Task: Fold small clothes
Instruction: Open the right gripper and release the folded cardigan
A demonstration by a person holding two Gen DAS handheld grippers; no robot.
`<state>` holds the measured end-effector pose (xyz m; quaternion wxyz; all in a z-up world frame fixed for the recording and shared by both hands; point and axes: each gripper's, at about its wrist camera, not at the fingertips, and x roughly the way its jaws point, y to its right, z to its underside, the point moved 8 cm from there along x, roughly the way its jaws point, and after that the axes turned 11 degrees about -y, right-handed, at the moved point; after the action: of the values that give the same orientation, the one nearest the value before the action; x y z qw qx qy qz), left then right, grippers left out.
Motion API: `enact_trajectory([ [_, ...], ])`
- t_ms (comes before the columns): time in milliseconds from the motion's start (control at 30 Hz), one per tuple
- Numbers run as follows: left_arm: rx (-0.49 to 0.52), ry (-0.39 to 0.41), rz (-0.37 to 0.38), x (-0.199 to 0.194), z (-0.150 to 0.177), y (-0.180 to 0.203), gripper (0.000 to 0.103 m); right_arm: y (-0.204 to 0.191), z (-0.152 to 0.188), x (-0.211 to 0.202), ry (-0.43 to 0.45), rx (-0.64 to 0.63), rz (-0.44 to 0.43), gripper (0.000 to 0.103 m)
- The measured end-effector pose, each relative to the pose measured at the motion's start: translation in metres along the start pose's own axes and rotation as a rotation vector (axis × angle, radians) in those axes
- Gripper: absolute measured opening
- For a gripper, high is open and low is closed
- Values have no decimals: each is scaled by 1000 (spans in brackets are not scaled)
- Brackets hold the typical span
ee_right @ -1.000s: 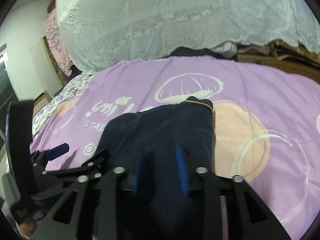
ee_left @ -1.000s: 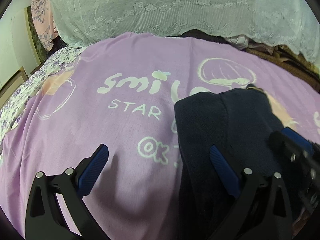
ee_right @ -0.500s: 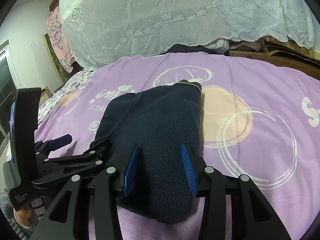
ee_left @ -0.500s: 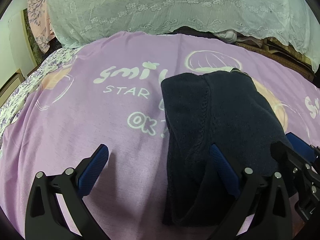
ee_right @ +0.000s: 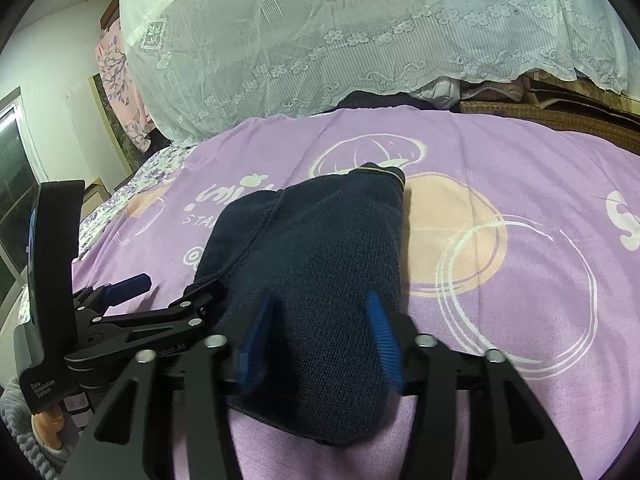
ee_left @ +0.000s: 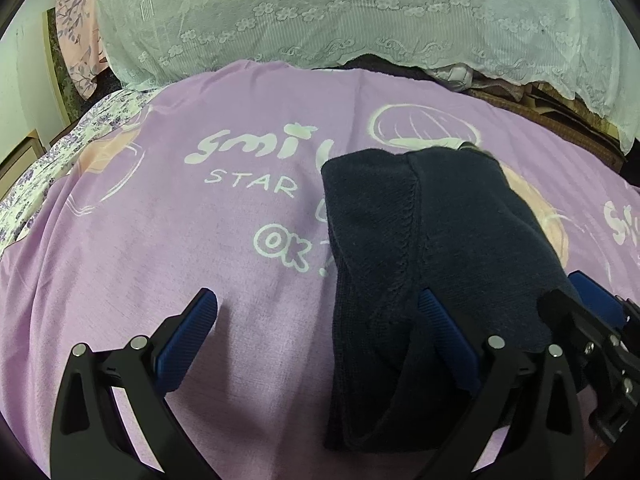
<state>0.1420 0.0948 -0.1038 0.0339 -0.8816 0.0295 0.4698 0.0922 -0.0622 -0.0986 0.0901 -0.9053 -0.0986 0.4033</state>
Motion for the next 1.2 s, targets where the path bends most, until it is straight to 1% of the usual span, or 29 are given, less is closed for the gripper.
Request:
enact_trajectory([
  [33, 3, 5, 4, -2, 0, 1, 98, 2, -1, -1, 2, 2, 7, 58],
  [233, 38, 37, 37, -14, -3, 10, 98, 13, -8, -8, 20, 52, -17, 59],
  [300, 43, 43, 54, -17, -4, 12, 98, 19, -9, -10, 27, 72, -20, 60],
  [333, 44, 42, 68, -18, -4, 13, 98, 21, -10, -10, 28, 82, -22, 62],
  [367, 43, 41, 78, -18, -4, 14, 98, 23, -10, -10, 28, 91, -25, 65],
  [467, 38, 25, 113, -17, -4, 15, 98, 28, -9, -7, 19, 113, -34, 65],
  [567, 37, 8, 132, -13, -3, 17, 98, 32, -9, -3, 9, 127, -34, 65],
  [900, 43, -30, 158, -1, 0, 23, 98, 34, -8, 2, -3, 150, -52, 69],
  [1067, 22, -56, 198, 5, -2, 22, 98, 37, -11, 12, -30, 187, -94, 71],
  [1200, 15, -64, 214, 8, -3, 23, 98, 38, -15, 21, -52, 218, -132, 72],
])
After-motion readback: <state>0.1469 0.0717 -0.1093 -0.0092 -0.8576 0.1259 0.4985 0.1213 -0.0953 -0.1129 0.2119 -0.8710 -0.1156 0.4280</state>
